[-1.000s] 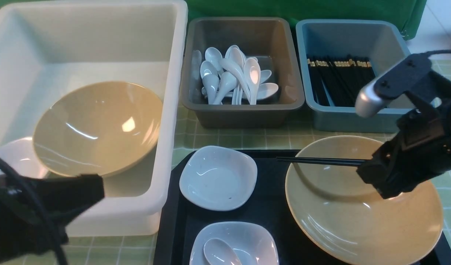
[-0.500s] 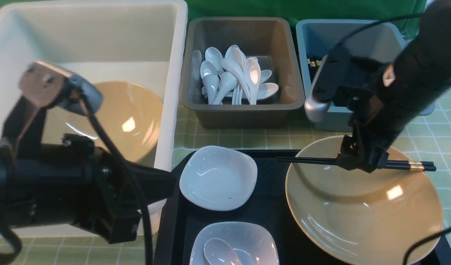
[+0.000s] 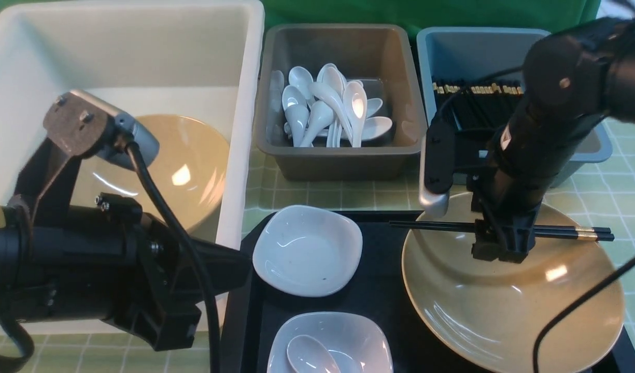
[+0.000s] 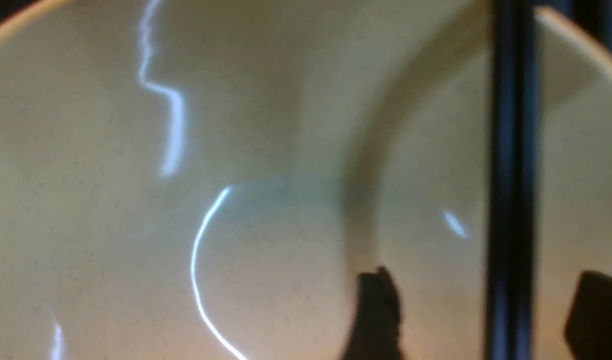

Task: On green table put chopsticks spoon bowls plates into blue grey white boxes.
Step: 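Move the grippers toward the tableware on the black tray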

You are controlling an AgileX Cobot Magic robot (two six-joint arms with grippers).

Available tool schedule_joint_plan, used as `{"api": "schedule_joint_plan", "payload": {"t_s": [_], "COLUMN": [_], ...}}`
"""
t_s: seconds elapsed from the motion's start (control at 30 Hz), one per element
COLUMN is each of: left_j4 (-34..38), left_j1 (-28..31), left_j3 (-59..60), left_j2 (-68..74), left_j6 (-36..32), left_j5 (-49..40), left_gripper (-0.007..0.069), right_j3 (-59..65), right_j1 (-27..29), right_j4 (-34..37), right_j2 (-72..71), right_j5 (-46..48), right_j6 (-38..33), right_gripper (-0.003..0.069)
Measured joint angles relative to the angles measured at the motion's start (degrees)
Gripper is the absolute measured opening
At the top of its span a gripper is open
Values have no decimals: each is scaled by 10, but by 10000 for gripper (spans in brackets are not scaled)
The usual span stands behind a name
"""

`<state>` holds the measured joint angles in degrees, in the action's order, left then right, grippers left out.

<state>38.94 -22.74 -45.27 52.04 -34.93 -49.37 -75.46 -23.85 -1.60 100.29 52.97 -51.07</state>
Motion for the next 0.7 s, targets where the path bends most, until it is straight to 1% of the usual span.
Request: {"api": "schedule_joint_plan", "payload": {"t_s": [0.03,0.07,0.1,0.13,0.17,0.23,0.3,0.47,0.57,0.63,0.67,0.7], "left_j4": [0,0,0,0,0,0,0,0,0,0,0,0], "left_j1": [0,0,0,0,0,0,0,0,0,0,0,0], "left_j3": [0,0,0,0,0,0,0,0,0,0,0,0], "left_j2": [0,0,0,0,0,0,0,0,0,0,0,0], "left_j6": [0,0,0,-1,-2,-2,-2,-2,-2,-2,-2,-2], "left_j5": [0,0,0,0,0,0,0,3,7,7,7,7], "left_gripper": [0,0,0,0,0,0,0,0,0,0,0,0], "right_j3": [0,0,0,0,0,-1,-12,-77,-137,-159,-183,-195], "right_j1": [0,0,0,0,1,4,8,42,90,107,136,151], "right_j4": [0,0,0,0,1,8,16,82,141,159,186,199], "right_j2": [4,7,7,8,8,7,4,2,2,2,2,2], "right_j5": [2,3,4,7,13,23,49,126,140,140,140,139], "right_j6": [0,1,1,1,3,4,3,3,16,24,41,52], "right_gripper": [404,321,321,187,115,59,41,39,39,39,39,39]}}
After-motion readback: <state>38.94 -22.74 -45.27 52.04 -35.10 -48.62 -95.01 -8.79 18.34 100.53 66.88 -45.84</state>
